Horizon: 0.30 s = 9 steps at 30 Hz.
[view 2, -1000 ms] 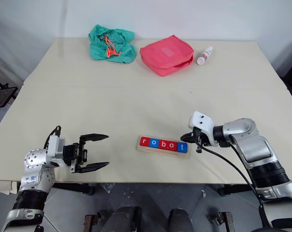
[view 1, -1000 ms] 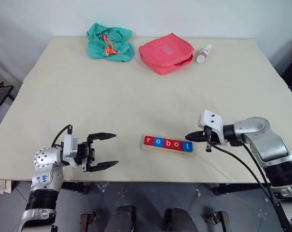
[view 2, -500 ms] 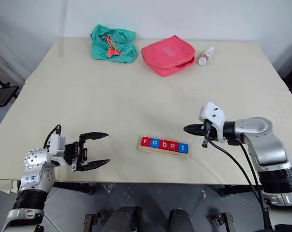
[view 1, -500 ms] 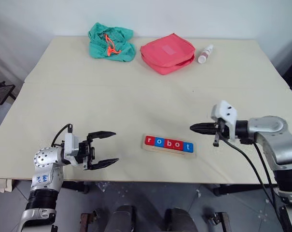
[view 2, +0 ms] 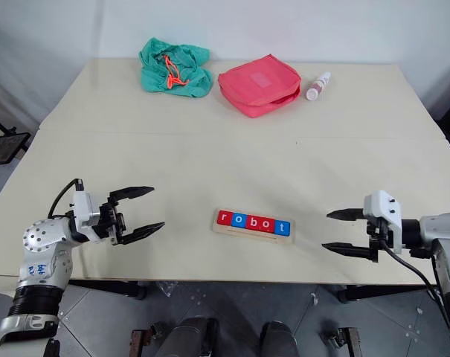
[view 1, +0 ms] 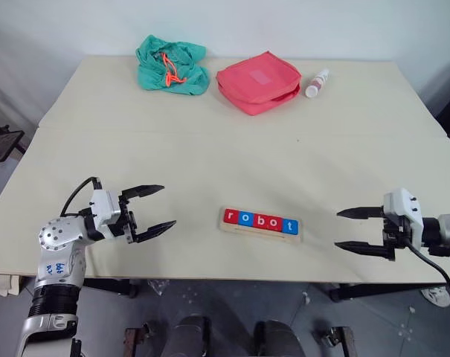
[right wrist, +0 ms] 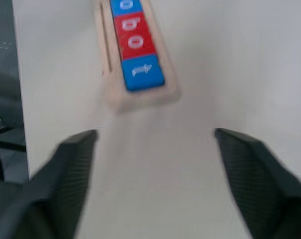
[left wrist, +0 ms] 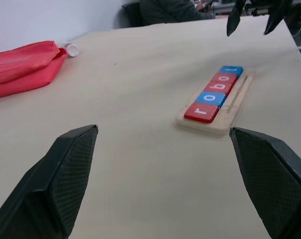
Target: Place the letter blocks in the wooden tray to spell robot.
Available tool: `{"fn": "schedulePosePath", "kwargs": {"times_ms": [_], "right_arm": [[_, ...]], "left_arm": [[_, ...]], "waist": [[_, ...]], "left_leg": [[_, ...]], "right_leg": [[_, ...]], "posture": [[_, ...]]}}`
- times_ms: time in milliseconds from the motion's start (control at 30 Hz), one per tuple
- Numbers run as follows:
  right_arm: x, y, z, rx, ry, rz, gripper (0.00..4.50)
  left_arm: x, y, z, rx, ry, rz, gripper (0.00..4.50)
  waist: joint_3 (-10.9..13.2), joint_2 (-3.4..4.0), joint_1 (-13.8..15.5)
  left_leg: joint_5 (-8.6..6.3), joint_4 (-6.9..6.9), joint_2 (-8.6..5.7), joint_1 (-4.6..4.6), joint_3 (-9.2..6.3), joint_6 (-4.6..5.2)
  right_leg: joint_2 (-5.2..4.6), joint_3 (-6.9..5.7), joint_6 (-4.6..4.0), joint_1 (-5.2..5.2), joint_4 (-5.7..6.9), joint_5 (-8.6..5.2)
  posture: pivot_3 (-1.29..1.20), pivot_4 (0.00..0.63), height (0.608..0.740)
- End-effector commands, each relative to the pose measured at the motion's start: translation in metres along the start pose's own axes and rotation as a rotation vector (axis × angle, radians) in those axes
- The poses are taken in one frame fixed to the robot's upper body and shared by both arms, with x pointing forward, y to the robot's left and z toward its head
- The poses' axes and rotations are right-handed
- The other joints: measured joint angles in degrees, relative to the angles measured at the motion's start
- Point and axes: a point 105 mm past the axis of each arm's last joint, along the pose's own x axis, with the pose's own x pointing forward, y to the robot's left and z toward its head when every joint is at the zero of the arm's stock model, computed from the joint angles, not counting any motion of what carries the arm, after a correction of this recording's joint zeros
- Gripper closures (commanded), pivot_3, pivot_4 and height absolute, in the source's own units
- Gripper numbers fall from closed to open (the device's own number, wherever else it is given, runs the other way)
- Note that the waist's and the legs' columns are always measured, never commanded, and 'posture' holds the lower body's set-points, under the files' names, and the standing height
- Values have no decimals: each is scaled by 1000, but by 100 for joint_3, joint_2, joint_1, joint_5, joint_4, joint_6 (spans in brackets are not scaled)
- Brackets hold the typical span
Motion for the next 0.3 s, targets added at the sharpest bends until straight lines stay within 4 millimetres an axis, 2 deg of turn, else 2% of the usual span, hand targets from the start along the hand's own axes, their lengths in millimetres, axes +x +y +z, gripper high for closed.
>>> {"fn": "schedulePosePath", "kwargs": {"times_ms": [33,300], "right_arm": [[-12,-10,-2,-37,12,-26,29],[-9,-21,-7,-22,-33,-41,29]], "left_arm": [[-9,2,4,28,-12,20,0],[-9,1,0,36,-10,10,0]], "waist": [[0,0,3],[0,0,22]], "left_leg": [[0,1,0,0,1,0],[0,5,-1,-1,-1,0]], "right_leg": [[0,0,0,0,-1,0],[-1,0,0,2,-2,0]], "posture": [[0,150,740],[0,150,740]]}}
